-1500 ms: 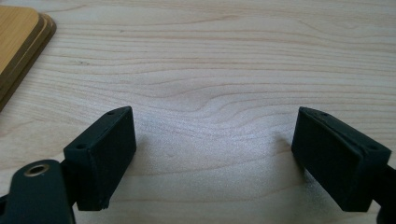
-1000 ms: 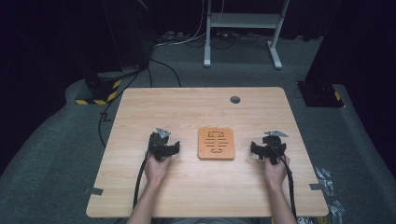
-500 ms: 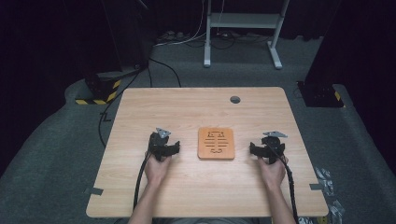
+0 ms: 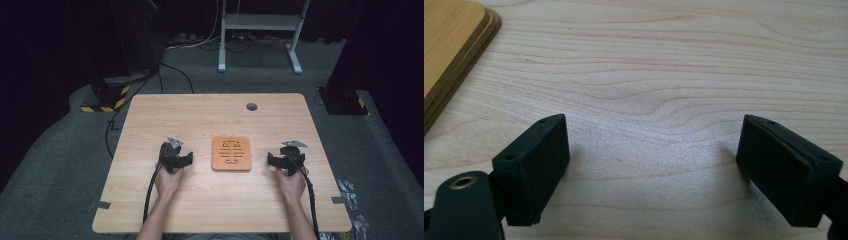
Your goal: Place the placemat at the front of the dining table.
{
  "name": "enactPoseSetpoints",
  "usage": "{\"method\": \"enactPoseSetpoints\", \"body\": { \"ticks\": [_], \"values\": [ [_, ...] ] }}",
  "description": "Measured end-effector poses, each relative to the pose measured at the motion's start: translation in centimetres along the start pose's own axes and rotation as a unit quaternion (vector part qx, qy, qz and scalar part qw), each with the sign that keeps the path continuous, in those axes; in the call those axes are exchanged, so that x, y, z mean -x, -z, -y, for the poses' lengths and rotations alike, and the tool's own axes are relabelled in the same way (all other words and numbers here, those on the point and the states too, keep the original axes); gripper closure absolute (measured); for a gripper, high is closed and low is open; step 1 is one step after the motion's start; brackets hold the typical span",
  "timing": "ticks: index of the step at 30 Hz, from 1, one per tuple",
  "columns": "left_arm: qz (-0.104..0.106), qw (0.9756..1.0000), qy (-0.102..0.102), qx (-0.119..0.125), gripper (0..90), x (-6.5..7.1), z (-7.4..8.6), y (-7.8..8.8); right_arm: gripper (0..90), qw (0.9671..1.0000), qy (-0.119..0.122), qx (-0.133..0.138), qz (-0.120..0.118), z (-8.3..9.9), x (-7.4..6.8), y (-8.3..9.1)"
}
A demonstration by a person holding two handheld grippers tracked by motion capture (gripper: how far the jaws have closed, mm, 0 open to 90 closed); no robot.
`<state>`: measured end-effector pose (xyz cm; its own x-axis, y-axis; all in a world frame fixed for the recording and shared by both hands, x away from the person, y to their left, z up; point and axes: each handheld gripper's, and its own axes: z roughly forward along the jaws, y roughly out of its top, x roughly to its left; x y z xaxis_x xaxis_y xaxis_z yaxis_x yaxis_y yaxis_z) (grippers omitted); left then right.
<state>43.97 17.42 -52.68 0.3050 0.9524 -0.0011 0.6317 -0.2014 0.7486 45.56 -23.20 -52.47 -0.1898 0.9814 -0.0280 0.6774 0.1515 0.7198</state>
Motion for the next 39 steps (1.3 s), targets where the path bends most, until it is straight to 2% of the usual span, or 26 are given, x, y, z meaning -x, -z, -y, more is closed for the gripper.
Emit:
{"method": "enactPoseSetpoints", "body": {
  "ticks": [11, 12, 15, 21, 27, 39],
  "values": [
    [0.01, 0.9999, -0.008, 0.001, 29.1, 0.9, 0.2, 0.2, 13.9, 1.0, 0.0, 0.0, -0.001, 0.0, 0.0, 0.0],
    [0.011, 0.9999, -0.007, 0.002, 29.2, 1.1, 0.2, 0.2, 14.0, 1.0, 0.0, 0.0, -0.001, 0.0, 0.0, 0.0],
    [0.016, 0.9995, -0.026, 0.004, 29.3, 2.1, 0.2, 0.3, 13.9, 1.0, 0.0, 0.001, -0.001, 0.0, 0.0, 0.0],
    [0.028, 0.9991, -0.03, 0.011, 29.4, 3.0, 0.0, 0.5, 13.9, 1.0, 0.0, 0.001, -0.001, 0.0, 0.0, 0.0],
    [0.031, 0.9988, -0.037, 0.009, 29.8, 3.9, -0.4, 0.6, 13.9, 1.0, 0.0, 0.001, -0.001, 0.0, 0.0, 0.0],
    [0.053, 0.9981, -0.029, 0.013, 31.7, 4.8, -1.3, 0.4, 13.9, 1.0, 0.0, 0.001, 0.0, 0.0, 0.0, 0.0]
  ]
}}
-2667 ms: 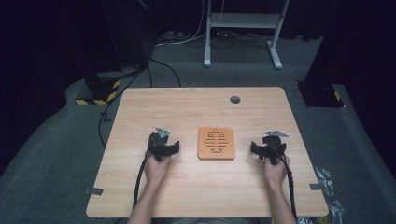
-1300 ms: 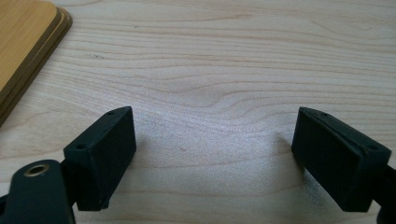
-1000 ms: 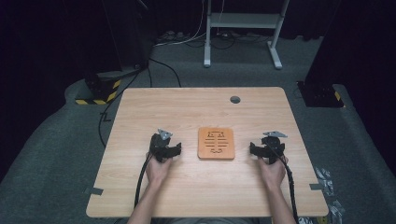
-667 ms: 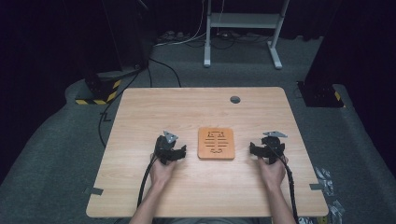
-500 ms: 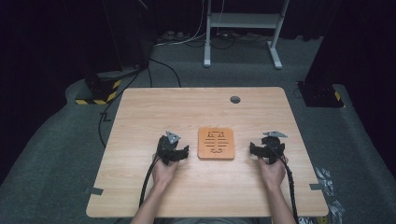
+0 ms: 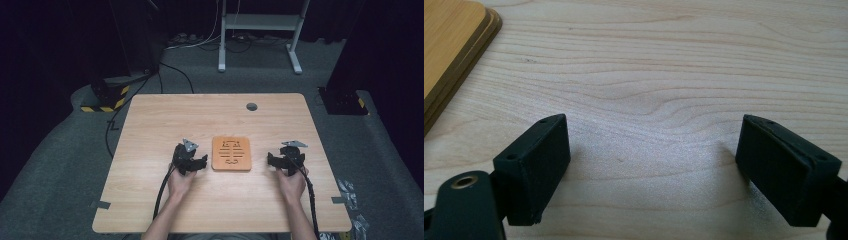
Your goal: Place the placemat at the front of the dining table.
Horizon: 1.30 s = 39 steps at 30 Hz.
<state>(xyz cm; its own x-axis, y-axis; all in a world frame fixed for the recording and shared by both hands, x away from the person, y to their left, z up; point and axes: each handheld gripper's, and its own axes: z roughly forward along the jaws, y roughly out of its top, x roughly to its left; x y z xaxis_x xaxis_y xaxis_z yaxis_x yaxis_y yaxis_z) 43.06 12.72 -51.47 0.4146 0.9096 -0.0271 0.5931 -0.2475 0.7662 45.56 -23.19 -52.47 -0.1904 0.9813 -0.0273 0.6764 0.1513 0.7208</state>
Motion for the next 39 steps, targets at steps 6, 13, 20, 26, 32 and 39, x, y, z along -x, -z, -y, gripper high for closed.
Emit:
{"method": "enactPoseSetpoints", "body": {
  "ticks": [6, 13, 20, 26, 32, 39],
  "values": [
    [0.006, 0.9999, -0.006, -0.007, 32.2, 1.0, -0.8, -0.6, 14.4, 1.0, 0.001, 0.0, -0.001, 0.0, 0.0, 0.0],
    [0.004, 0.9999, -0.006, -0.012, 32.4, 1.3, -1.1, -1.0, 14.4, 1.0, 0.001, 0.0, -0.001, 0.0, 0.0, 0.0],
    [0.001, 0.9998, -0.012, -0.016, 32.5, 1.4, -1.2, -1.3, 14.4, 1.0, 0.001, 0.0, -0.001, 0.0, 0.0, 0.0],
    [-0.002, 0.9997, -0.017, -0.018, 32.8, 1.7, -1.3, -1.5, 14.4, 1.0, 0.001, 0.0, -0.001, 0.0, 0.0, 0.0],
    [0.0, 0.9997, -0.02, -0.014, 33.2, 1.9, -1.4, -1.5, 14.5, 1.0, 0.001, 0.0, -0.001, 0.0, 0.0, 0.0],
    [0.002, 0.9998, -0.016, -0.014, 33.3, 1.9, -1.4, -1.5, 14.4, 1.0, 0.002, 0.0, -0.001, 0.0, 0.0, 0.0]
  ]
}}
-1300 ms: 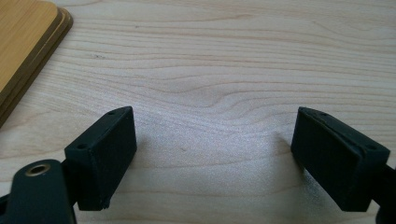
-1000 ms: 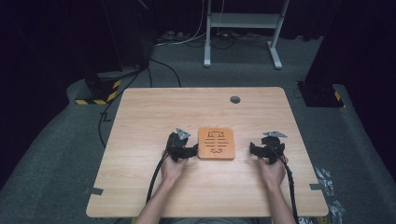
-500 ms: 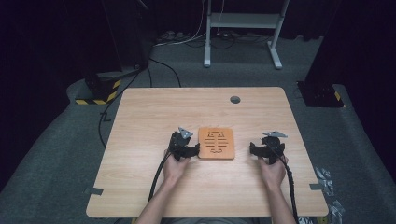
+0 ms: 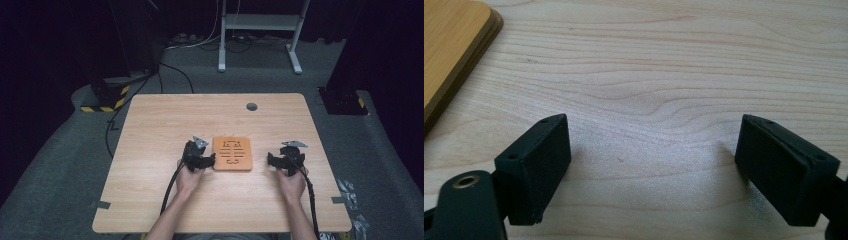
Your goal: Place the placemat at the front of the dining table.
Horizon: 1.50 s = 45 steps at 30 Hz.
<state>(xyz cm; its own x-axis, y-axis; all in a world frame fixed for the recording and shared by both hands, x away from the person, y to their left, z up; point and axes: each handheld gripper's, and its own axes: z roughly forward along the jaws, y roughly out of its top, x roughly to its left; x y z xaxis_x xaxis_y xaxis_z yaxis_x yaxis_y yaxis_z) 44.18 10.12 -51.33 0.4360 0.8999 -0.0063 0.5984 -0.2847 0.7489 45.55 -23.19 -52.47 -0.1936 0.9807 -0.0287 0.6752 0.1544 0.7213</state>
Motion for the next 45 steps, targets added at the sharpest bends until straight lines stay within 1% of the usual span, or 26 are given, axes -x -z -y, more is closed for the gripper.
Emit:
{"method": "enactPoseSetpoints", "body": {
  "ticks": [2, 3, 15, 16, 17, 18, 20, 29, 32, 33, 34, 35, 36, 37, 38, 39, 40, 41, 42, 44, 45],
  "values": [
    [0.002, 1.0, 0.003, 0.0, 33.2, 0.0, 0.0, 0.0, 14.4, 1.0, 0.0, 0.0, 0.0, 0.0, 0.0, 0.0],
    [0.003, 1.0, 0.0, 0.0, 33.3, 0.2, 0.0, -0.1, 14.4, 1.0, 0.001, 0.0, 0.0, 0.0, 0.0, 0.0],
    [0.01, 1.0, -0.002, 0.002, 33.3, 1.2, -0.3, -0.4, 14.4, 1.0, 0.0, 0.0, 0.0, 0.0, 0.0, 0.0],
    [0.011, 0.9999, -0.006, 0.003, 33.3, 1.2, -0.3, -0.4, 14.4, 1.0, 0.0, 0.0, 0.0, 0.0, 0.0, 0.0],
    [0.012, 0.9999, -0.004, 0.003, 33.3, 1.3, -0.3, -0.4, 14.4, 1.0, 0.0, 0.0, 0.0, 0.0, 0.0, 0.0],
    [0.012, 0.9999, -0.008, 0.003, 33.3, 1.3, -0.3, -0.5, 14.4, 1.0, 0.0, 0.0, 0.0, 0.0, 0.0, 0.0],
    [0.013, 0.9999, -0.005, 0.003, 33.3, 1.5, -0.4, -0.5, 14.4, 1.0, 0.0, 0.0, 0.0, 0.0, 0.0, 0.0],
    [0.018, 0.9998, -0.01, -0.002, 33.3, 2.2, -0.4, -0.9, 14.5, 1.0, 0.001, 0.0, 0.0, 0.0, 0.0, 0.0],
    [0.019, 0.9998, -0.011, -0.002, 32.9, 2.2, -0.4, -0.9, 15.1, 1.0, -0.001, 0.0, -0.001, 0.0, 0.0, 0.1],
    [0.022, 0.9997, -0.01, -0.001, 32.8, 2.1, -0.4, -0.8, 18.1, 1.0, 0.002, -0.001, -0.007, 0.1, -0.2, 0.3],
    [0.022, 0.9997, -0.01, -0.001, 32.7, 2.1, -0.4, -0.8, 18.1, 1.0, 0.002, -0.001, -0.007, 0.1, -0.2, 0.3],
    [0.024, 0.9997, -0.003, 0.001, 32.7, 1.9, -0.3, -0.7, 20.7, 0.9998, 0.013, 0.001, -0.014, 0.2, -0.3, 0.5],
    [0.024, 0.9997, -0.003, 0.001, 32.7, 1.9, -0.3, -0.7, 20.7, 0.9998, 0.013, 0.001, -0.014, 0.2, -0.3, 0.5],
    [0.023, 0.9997, -0.001, 0.002, 32.7, 1.8, -0.3, -0.6, 20.8, 0.9995, 0.026, -0.003, -0.018, 0.2, -0.6, 0.7],
    [0.024, 0.9997, 0.005, 0.002, 32.7, 1.6, -0.2, -0.5, 21.4, 0.9994, 0.032, 0.004, -0.016, 0.3, -0.8, 0.8],
    [0.024, 0.9997, 0.006, 0.002, 32.7, 1.5, -0.2, -0.4, 23.2, 0.9991, 0.035, 0.01, -0.02, 0.3, -1.0, 0.9],
    [0.024, 0.9997, 0.006, 0.002, 32.7, 1.5, -0.2, -0.4, 23.2, 0.9991, 0.035, 0.01, -0.02, 0.3, -1.0, 0.9],
    [0.024, 0.9997, 0.007, 0.001, 32.6, 1.3, -0.1, -0.4, 26.0, 0.9983, 0.041, 0.029, -0.028, 0.4, -1.1, 1.4],
    [0.024, 0.9997, 0.007, 0.001, 32.6, 1.3, -0.1, -0.4, 26.0, 0.9983, 0.041, 0.029, -0.028, 0.4, -1.1, 1.4],
    [0.022, 0.9997, 0.006, 0.002, 32.6, 1.1, -0.1, -0.3, 27.6, 0.9974, 0.04, 0.041, -0.044, 0.5, -1.0, 1.8],
    [0.021, 0.9997, 0.008, 0.003, 32.6, 1.1, 0.0, -0.2, 28.2, 0.9957, 0.038, 0.053, -0.065, 0.6, -0.8, 2.1]
  ]
}}
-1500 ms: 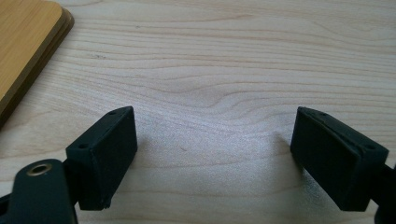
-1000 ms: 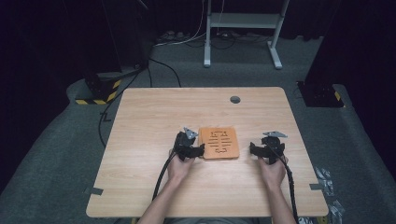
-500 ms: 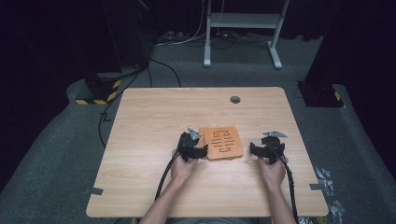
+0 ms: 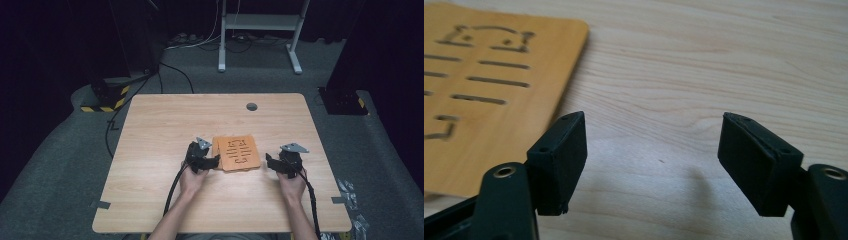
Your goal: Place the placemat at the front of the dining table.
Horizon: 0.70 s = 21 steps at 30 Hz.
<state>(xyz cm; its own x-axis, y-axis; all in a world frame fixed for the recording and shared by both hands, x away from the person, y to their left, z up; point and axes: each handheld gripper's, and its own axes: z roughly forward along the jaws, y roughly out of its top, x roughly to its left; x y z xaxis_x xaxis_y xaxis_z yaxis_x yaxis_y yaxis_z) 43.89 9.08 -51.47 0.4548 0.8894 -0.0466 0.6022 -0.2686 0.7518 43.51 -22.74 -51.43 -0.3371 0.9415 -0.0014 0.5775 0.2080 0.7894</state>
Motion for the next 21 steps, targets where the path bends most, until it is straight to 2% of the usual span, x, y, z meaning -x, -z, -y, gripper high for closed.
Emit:
{"method": "enactPoseSetpoints", "body": {
  "ticks": [1, 3, 4, 7, 10, 13, 14, 21],
  "values": [
    [-0.002, 1.0, 0.001, 0.0, 32.6, -0.1, 0.0, 0.1, 28.2, 1.0, 0.0, 0.0, 0.0, 0.0, 0.0, 0.0],
    [-0.002, 1.0, 0.001, 0.001, 32.6, -0.3, 0.1, 0.1, 28.1, 0.9998, 0.001, 0.005, -0.021, 0.0, 0.0, 0.1],
    [-0.001, 1.0, 0.004, 0.0, 32.6, -0.3, 0.2, 0.1, 26.1, 0.9994, 0.014, 0.01, -0.029, 0.0, -0.3, 0.1],
    [-0.004, 1.0, 0.007, 0.001, 32.6, -0.5, 0.4, 0.2, 22.9, 0.999, 0.023, 0.01, -0.038, 0.0, -0.5, 0.0],
    [-0.004, 1.0, 0.006, 0.0, 32.4, -0.6, 0.6, 0.3, 19.7, 0.998, 0.033, -0.01, -0.053, -0.1, -0.9, -0.2],
    [-0.003, 1.0, 0.008, 0.001, 32.4, -0.7, 0.6, 0.4, 17.9, 0.9979, 0.036, -0.011, -0.054, -0.1, -0.9, -0.3],
    [-0.001, 0.9999, 0.01, 0.002, 32.4, -0.8, 0.7, 0.4, 16.8, 0.9977, 0.032, -0.02, -0.057, -0.1, -0.9, -0.5],
    [0.001, 0.9999, 0.017, 0.001, 32.4, -1.1, 0.9, 0.5, 16.9, 0.9969, 0.038, -0.029, -0.062, -0.1, -1.0, -0.9]
  ]
}}
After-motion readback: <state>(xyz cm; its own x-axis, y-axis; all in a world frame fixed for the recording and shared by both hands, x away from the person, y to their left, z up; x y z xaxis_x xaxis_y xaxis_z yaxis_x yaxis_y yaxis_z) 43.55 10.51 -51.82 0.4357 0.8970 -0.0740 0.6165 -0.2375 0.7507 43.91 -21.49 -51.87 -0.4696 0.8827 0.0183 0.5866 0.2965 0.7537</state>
